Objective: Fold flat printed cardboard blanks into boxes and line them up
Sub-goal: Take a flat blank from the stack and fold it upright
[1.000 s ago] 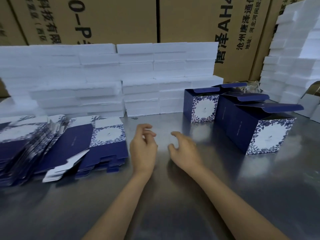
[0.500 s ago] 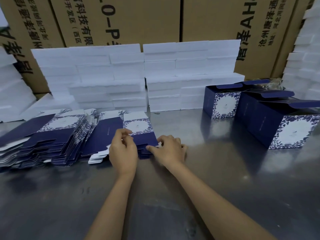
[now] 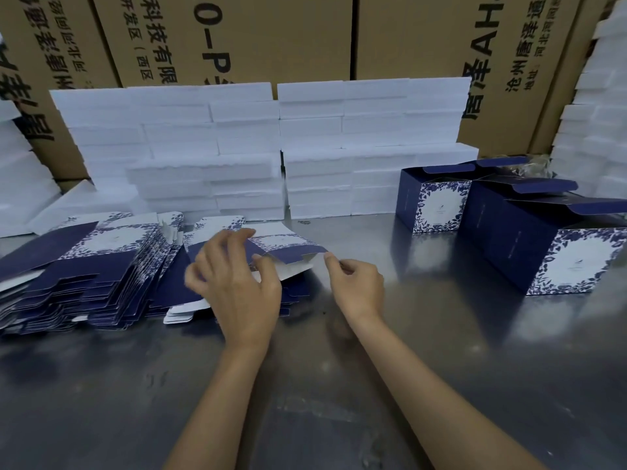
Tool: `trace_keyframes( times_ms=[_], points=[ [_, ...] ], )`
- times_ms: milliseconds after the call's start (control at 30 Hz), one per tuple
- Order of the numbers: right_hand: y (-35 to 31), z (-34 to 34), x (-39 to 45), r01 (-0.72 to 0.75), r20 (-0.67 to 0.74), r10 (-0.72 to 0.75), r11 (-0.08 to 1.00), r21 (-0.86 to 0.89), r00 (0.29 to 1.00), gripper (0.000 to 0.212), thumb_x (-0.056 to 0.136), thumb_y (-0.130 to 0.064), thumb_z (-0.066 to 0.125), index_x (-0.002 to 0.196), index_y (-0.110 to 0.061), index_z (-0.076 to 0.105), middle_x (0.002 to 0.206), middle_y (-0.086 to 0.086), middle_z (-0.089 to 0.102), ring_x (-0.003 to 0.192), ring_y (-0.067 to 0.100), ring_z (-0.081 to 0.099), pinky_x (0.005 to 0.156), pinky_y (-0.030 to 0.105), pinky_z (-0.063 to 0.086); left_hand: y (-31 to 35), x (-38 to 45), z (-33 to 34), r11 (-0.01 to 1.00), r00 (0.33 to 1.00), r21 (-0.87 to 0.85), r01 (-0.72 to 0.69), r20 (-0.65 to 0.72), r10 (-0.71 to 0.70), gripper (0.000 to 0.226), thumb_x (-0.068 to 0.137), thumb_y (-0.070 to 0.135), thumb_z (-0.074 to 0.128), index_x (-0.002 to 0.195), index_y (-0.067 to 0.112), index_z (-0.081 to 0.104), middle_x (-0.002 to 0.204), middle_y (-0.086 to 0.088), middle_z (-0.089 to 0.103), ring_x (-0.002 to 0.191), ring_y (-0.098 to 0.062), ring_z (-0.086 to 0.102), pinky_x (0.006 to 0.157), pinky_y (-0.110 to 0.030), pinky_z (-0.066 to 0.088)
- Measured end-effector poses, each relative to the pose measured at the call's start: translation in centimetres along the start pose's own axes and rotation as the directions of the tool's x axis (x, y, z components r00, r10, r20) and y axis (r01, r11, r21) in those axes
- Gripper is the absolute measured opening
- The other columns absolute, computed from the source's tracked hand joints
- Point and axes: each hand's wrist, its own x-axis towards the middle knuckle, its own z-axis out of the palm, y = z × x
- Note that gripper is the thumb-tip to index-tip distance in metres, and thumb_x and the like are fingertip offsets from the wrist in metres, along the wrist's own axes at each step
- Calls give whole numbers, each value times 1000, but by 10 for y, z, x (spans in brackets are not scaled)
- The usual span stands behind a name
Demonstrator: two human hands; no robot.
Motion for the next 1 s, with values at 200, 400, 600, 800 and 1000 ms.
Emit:
trace_keyframes(
  times_ms=[200,400,600,800,1000],
  points=[
    [6,1,-11,6,32,-10,992,124,999,54,98,-49,58,81,2,68,79,14,71,80,32,61,70,33,51,-6,12,-11,899,903,-178,400,-92,-420,64,73,17,63,135,12,47,143,-13,39,132,-33,36,105,-55,32],
    [9,0,-15,37,21,-41,986,161,999,43,93,-51,65,86,-9,74,77,-5,75,79,17,68,72,29,54,-38,24,-18,290,419,-419,861,259,-870,65,86,19,64,143,16,34,136,-11,43,105,-29,55,99,-48,48],
    [11,-1,-14,-11,46,4,989,149,999,35,88,-48,69,67,-19,68,64,-27,67,69,1,66,61,17,47,-34,25,-23,214,384,-408,888,400,-832,15,83,3,59,96,10,63,93,-8,65,76,-24,59,67,-34,51],
    [13,-8,-5,-80,149,52,979,188,987,14,87,-36,70,78,-25,69,60,-21,66,62,-2,60,55,15,42,-16,32,-31,441,646,-538,719,280,-710,44,84,2,55,123,17,67,110,1,73,86,-16,68,68,-28,51],
    [7,-45,12,-253,293,125,852,458,948,23,96,-40,59,110,-24,69,112,-9,70,94,-2,68,78,25,54,-5,29,-26,302,640,-609,733,467,-610,50,86,-4,58,127,24,67,109,2,76,82,-16,72,62,-29,59]
  ],
)
